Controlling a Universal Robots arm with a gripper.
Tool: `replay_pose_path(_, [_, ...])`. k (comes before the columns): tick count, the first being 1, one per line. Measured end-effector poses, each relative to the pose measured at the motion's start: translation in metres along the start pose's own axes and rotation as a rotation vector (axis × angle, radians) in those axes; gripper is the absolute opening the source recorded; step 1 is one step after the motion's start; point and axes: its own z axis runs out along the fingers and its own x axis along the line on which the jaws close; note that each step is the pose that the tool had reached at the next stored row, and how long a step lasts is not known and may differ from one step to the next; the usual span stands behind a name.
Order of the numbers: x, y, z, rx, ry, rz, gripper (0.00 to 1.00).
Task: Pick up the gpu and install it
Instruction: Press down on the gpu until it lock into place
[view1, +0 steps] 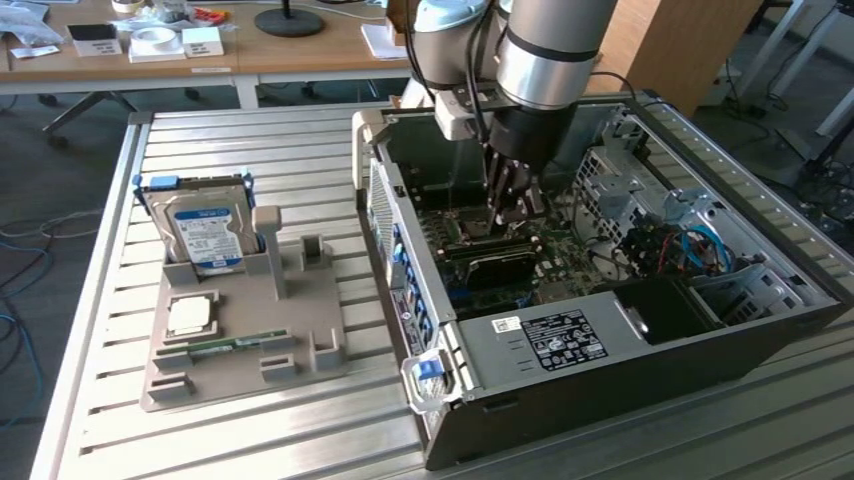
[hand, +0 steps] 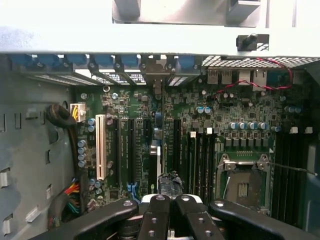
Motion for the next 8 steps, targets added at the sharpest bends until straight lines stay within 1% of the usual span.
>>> replay_pose_path(3, [0.0000, 0.0000, 0.0002, 0.0000, 0.0000, 0.000, 0.11])
replay_pose_path(8, [0.0001, 0.0002, 0.0085, 0.0000, -0.0001, 0.000, 0.11])
